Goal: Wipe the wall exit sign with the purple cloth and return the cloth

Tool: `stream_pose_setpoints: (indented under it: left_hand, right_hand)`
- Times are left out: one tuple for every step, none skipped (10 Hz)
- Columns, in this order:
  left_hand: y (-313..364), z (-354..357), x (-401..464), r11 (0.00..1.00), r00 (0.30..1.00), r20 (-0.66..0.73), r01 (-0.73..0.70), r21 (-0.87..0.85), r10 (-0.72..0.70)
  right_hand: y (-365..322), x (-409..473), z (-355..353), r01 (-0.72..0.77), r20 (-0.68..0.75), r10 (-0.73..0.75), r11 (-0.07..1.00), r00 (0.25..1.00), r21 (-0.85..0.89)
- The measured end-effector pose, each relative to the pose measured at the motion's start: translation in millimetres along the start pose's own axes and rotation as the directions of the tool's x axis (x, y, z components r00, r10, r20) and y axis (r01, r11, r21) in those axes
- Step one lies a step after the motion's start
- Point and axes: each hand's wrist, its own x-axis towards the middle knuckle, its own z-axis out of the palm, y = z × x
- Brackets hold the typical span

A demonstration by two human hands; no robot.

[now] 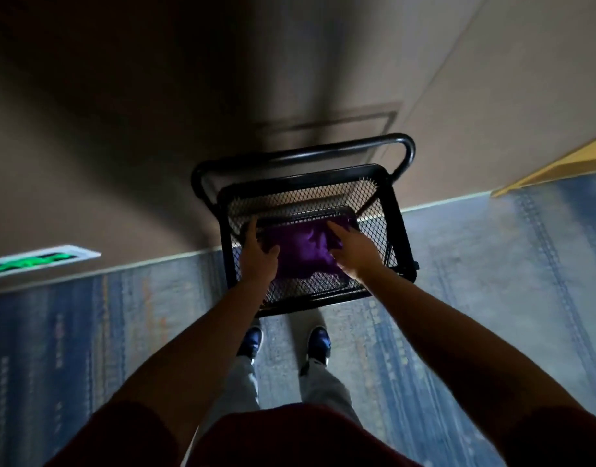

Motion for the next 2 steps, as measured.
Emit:
stream_pose_setpoints:
  left_hand:
    - [-10.2, 11.1, 2.1, 0.996, 0.988, -0.151, 0.033, 0.086, -0.02]
    - [-10.3, 12.0, -1.4, 0.994, 0.977, -0.213, 0.042, 0.1, -0.02]
  right_hand:
    - [13.9, 9.0, -0.3, 0.048, 0.011, -0.048, 0.999, 0.999, -0.021]
    - [20.6, 10.1, -7.8, 0.025, -0.023, -0.024, 0.997, 0.999, 0.073]
